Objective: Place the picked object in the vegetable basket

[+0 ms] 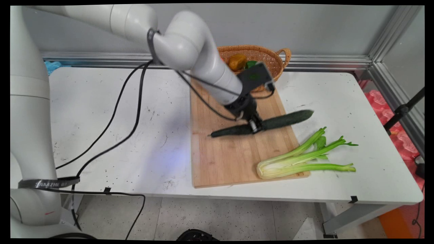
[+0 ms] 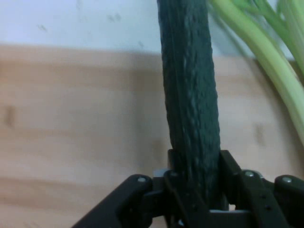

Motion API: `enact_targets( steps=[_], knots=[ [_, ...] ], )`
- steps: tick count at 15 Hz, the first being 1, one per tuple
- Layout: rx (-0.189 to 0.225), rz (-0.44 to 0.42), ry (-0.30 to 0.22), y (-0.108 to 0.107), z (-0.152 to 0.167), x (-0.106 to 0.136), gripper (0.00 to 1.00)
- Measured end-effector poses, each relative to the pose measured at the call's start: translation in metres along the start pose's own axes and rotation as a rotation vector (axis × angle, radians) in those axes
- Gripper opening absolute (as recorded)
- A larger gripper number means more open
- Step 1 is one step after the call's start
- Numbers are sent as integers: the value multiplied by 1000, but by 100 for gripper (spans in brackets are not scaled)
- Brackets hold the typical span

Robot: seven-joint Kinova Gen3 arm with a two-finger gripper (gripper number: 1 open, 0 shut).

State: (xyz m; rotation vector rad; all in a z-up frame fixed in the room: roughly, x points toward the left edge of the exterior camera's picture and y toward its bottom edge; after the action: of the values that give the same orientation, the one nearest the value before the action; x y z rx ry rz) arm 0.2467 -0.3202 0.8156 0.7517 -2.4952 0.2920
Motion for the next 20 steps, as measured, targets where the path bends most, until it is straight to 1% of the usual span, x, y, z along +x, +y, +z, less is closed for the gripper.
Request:
enact_targets(
  steps=[2, 7, 10, 12, 15, 18, 20],
  knots=[
    [13, 8, 20, -14, -4, 14, 0],
    [70, 43, 84, -66, -14, 57, 0],
    [106, 74, 104, -98, -15, 70, 0],
    [122, 98, 111, -119, -13, 74, 0],
    [136, 130, 111, -149, -7, 71, 0],
    [137, 159, 110, -175, 3, 67, 0],
    [133, 171, 109, -188, 10, 64, 0]
  ],
)
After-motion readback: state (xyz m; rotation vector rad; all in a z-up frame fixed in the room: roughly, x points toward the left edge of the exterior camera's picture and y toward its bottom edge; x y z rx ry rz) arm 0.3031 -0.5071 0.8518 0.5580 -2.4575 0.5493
